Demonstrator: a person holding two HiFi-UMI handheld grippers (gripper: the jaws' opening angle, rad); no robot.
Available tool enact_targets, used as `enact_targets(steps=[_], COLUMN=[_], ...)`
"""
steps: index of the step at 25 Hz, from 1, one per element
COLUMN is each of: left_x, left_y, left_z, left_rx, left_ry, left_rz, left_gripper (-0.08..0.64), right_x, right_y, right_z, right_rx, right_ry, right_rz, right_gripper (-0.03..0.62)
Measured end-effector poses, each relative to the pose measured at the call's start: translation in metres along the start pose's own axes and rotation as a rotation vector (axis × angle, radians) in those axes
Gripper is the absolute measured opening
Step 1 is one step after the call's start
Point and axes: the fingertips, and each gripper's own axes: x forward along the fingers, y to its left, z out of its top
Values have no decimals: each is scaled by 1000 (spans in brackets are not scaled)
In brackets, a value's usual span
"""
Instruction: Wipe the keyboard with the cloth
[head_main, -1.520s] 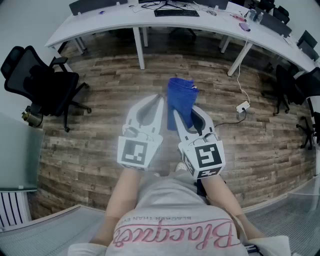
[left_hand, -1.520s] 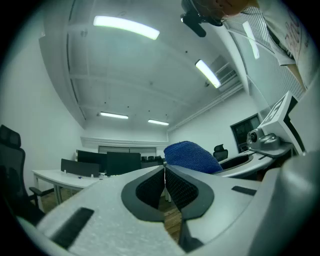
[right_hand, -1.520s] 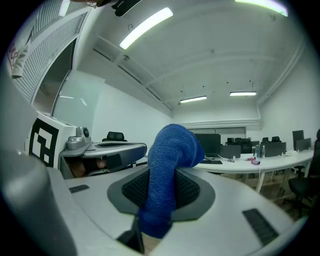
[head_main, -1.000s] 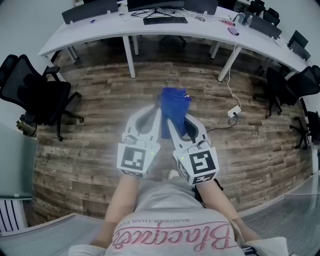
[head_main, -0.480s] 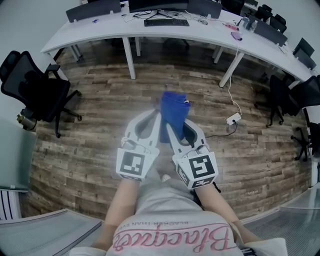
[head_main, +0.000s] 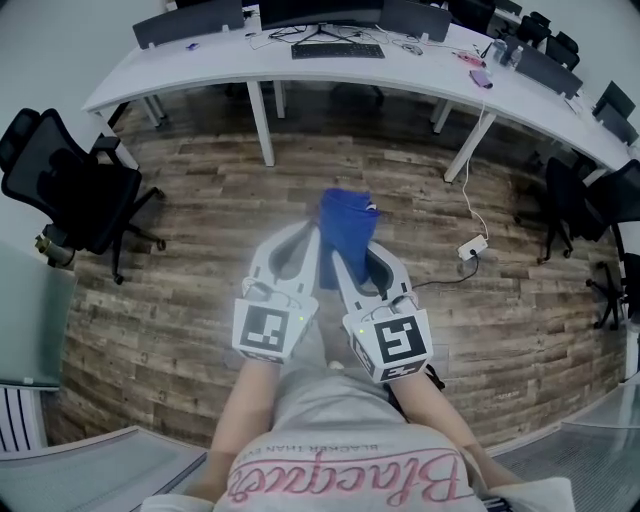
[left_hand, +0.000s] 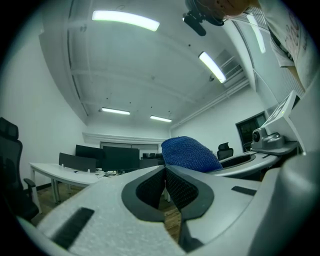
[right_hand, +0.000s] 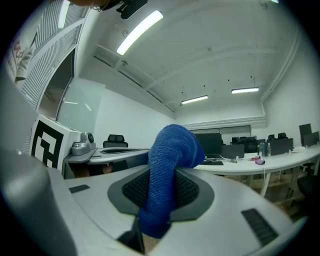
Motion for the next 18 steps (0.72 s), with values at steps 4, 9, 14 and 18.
enact_targets(steps=[4, 9, 14, 18], left_x=[31, 72, 115, 147], left_y=[17, 48, 82, 111], left_z=[-3, -11, -17, -20], left_rx=[-9, -24, -28, -14], left_ry=[-6, -5, 0, -6], left_rz=[-18, -27, -52, -71], left_gripper=[5, 5, 5, 5], right_x=[27, 71, 120, 158], right_y=[-20, -44, -67, -82], right_z=[3, 8, 9, 11], right_rx=[1, -7, -5, 1], right_ry=[0, 5, 22, 25], right_rz=[-15, -25, -44, -61], right_gripper=[94, 94, 95, 95])
